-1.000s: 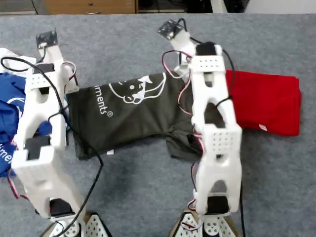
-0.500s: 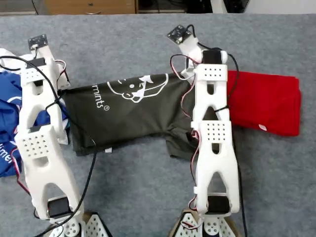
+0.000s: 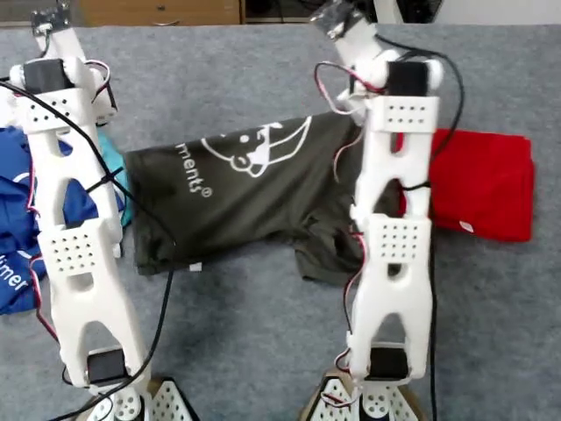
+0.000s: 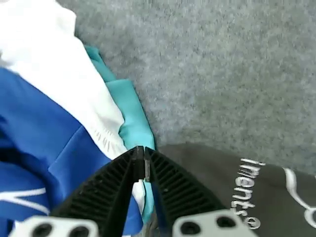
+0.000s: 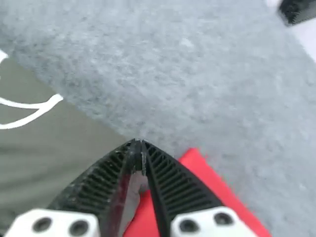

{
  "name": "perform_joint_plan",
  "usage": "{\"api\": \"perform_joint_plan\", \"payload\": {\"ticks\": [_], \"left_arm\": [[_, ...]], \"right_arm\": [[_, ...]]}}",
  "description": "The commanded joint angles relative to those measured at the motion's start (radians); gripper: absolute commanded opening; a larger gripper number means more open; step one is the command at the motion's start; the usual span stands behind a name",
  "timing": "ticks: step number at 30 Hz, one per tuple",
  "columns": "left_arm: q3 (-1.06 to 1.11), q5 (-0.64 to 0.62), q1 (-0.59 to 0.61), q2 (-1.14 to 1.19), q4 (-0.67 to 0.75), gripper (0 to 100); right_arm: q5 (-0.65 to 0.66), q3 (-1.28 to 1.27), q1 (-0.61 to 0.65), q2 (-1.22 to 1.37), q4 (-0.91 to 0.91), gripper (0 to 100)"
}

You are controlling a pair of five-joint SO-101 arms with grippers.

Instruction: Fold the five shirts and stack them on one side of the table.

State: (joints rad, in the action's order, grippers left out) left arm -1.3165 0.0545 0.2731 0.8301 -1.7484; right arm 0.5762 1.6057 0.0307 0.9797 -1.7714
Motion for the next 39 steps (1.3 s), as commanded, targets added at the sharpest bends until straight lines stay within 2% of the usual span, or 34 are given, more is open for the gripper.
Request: {"api": "perform_joint_plan", "payload": {"ticks": [1, 5, 10, 17, 19, 22, 26, 28, 33, 39], "left_arm": [[0.152, 0.021, -0.044, -0.14, -0.017, 2], [0.422, 0.049, -0.124, -0.288, -0.005, 2], [0.666, 0.044, -0.199, -0.421, 0.123, 2], [0.933, 0.043, -0.19, -0.499, 0.316, 2], [0.968, 0.041, -0.186, -0.496, 0.379, 2], [1.011, -0.005, -0.175, -0.49, 0.511, 2], [1.03, -0.092, -0.141, -0.421, 0.654, 2], [1.034, -0.129, -0.118, -0.328, 0.698, 2], [0.879, -0.143, -0.104, -0.117, 0.677, 2], [0.523, -0.141, -0.094, 0.088, 0.448, 2]], "right_arm": [[0.005, -0.028, -0.036, -0.13, -0.015, 0.3], [0.069, -0.093, 0.004, -0.104, 0.054, 0.3], [0.087, -0.159, 0.042, 0.038, 0.209, 1.2], [0.094, -0.088, 0.051, 0.077, 0.035, 25.2], [0.112, -0.025, 0.045, 0.077, 0.005, 27.2], [0.107, 0.068, 0.022, 0.076, -0.009, 21.3], [0.1, 0.028, -0.005, 0.081, -0.006, 0.0], [0.071, -0.004, -0.021, 0.105, -0.005, 3.4], [0.04, -0.015, -0.059, 0.205, 0.043, 0.5], [0.072, -0.024, -0.101, 0.305, 0.04, 0.5]]}}
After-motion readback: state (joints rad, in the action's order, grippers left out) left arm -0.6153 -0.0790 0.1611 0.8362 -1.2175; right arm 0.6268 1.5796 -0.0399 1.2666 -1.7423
